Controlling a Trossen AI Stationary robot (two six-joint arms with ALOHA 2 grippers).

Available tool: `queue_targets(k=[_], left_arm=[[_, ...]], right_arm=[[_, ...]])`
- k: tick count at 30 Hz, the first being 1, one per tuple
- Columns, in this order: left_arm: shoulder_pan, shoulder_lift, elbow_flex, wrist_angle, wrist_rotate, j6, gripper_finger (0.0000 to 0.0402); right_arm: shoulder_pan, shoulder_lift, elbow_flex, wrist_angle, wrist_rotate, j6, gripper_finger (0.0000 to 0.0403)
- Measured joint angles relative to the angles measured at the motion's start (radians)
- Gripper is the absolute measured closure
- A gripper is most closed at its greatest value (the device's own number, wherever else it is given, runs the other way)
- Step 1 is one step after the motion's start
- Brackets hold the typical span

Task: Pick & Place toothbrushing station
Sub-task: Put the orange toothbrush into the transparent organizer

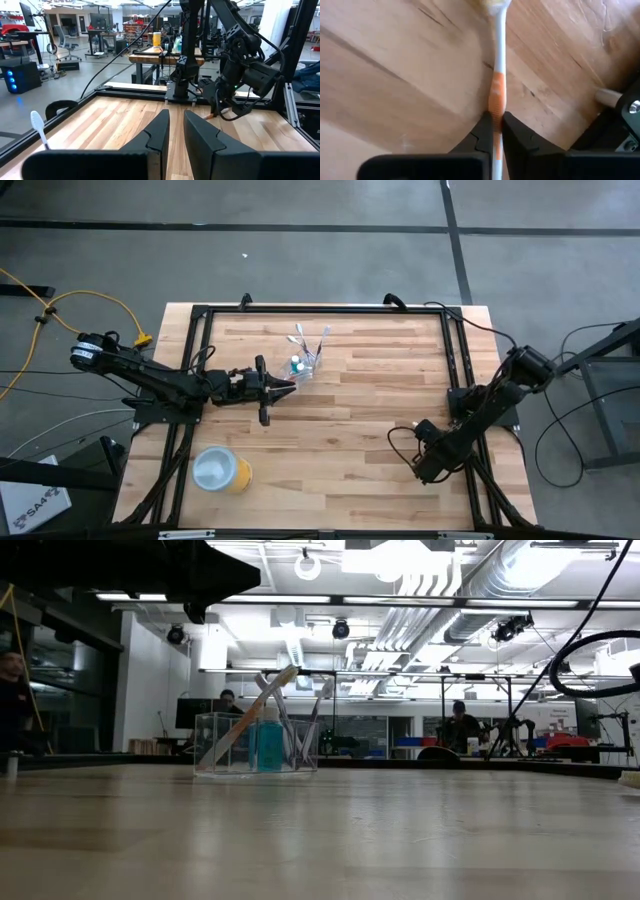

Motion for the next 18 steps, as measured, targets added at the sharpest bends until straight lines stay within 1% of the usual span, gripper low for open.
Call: queue_targets(k=[4,12,18], left_arm=[[0.0,0.0,0.0,0.0,0.0,0.0,0.0348],[0.0,0.0,0.0,0.001,0.0,0.0,0.0348],[0.0,0.0,0.0,0.001,0.0,0.0,0.0348]], right_arm=[[0.001,-0.051,0.0,0.017,0.036,-0.004,0.0402],[0.0,-0.159,0.0,0.063,0.158,-0.019,0.0401],[0.0,-0.168,0.002,0.065,0.161,-0.019,0.0402]])
